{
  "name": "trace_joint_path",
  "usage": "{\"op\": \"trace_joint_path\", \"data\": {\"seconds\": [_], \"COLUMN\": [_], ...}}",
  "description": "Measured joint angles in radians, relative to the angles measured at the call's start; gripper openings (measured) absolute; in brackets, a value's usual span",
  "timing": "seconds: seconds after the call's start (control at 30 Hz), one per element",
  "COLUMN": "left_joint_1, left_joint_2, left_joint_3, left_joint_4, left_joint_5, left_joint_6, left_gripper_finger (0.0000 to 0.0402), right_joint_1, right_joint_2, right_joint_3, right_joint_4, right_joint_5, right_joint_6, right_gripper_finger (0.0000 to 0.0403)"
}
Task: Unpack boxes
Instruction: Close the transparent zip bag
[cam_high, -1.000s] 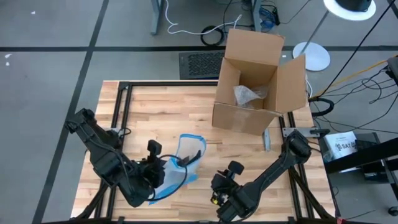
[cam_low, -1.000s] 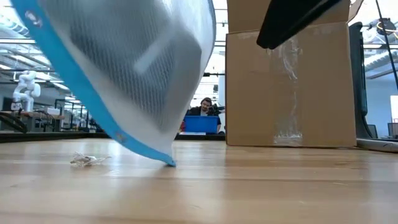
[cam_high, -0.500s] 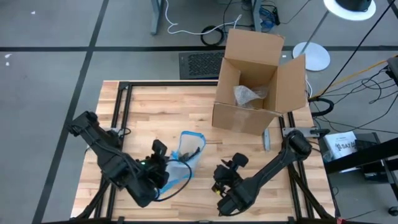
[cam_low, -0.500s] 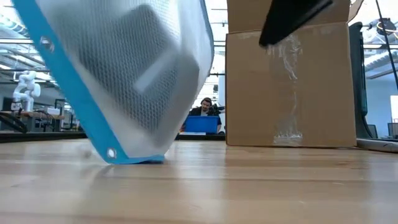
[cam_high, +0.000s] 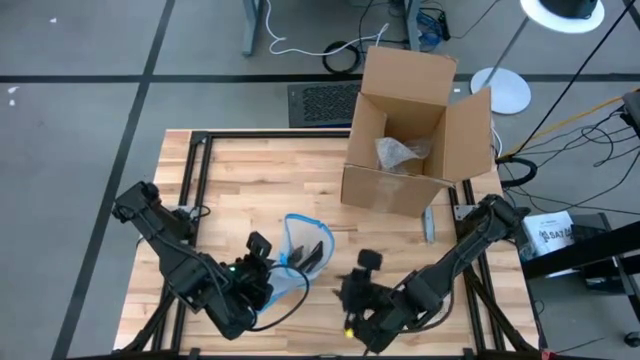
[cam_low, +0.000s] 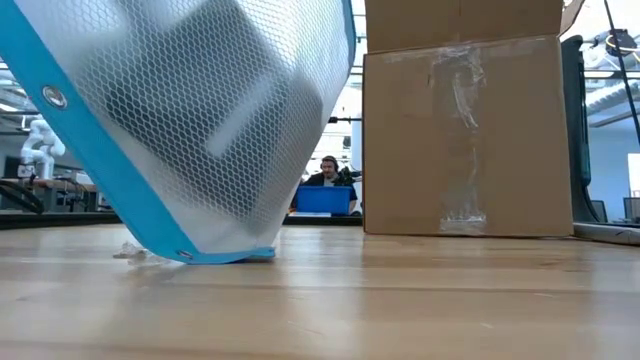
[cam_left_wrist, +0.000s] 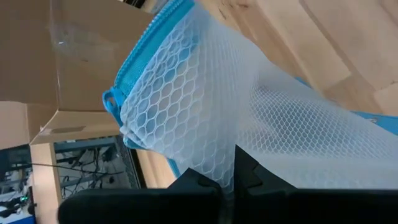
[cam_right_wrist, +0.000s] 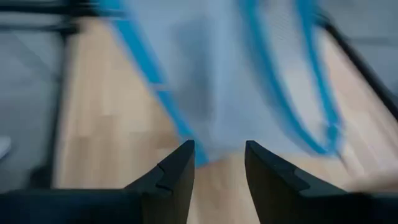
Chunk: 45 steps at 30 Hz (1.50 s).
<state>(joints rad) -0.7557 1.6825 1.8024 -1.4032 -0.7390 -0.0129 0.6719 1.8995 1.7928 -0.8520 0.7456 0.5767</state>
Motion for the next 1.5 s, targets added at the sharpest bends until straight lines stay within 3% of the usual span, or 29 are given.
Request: {"op": "trace_joint_path", "data": {"seconds": [0.1,0.37,0.77,0.93,1.0,1.07,1.17,1.3,1.5], "left_joint_1": [0.0,-0.007,-0.006,-0.006,-0.006,-0.006,-0.006,-0.003,0.016], "left_joint_2": [0.0,0.0,0.0,0.0,0.0,0.0,0.0,0.0,0.0], "left_joint_3": [0.0,-0.001,-0.001,-0.001,-0.001,-0.001,-0.001,-0.001,-0.001], "left_joint_4": [0.002,0.008,0.009,0.009,0.009,0.008,0.007,0.007,0.009], "left_joint_5": [0.002,0.006,0.021,0.021,0.021,0.022,0.021,-0.007,-0.096], "left_joint_6": [-0.005,-0.006,-0.007,-0.007,-0.006,-0.006,-0.006,-0.003,0.001], "left_gripper_finger": [0.0,0.0,0.0,0.0,0.0,0.0,0.0,0.0,0.0], "right_joint_1": [-0.008,-0.062,-0.162,-0.191,-0.204,-0.208,-0.188,-0.146,-0.059], "right_joint_2": [-0.013,-0.03,-0.029,-0.029,-0.029,-0.029,-0.029,-0.03,-0.078], "right_joint_3": [0.0,0.0,0.0,0.0,0.0,0.0,0.0,0.0,0.0], "right_joint_4": [0.028,0.006,0.011,0.027,0.038,0.035,0.023,0.027,-0.015], "right_joint_5": [-0.039,-0.051,-0.162,-0.289,-0.386,-0.411,-0.397,-0.371,-0.086], "right_joint_6": [-0.108,-0.226,-0.378,-0.433,-0.435,-0.425,-0.419,-0.349,-0.279], "right_gripper_finger": [0.013,0.013,0.0128,0.0104,0.0082,0.0051,0.0009,0.0003,0.0002]}}
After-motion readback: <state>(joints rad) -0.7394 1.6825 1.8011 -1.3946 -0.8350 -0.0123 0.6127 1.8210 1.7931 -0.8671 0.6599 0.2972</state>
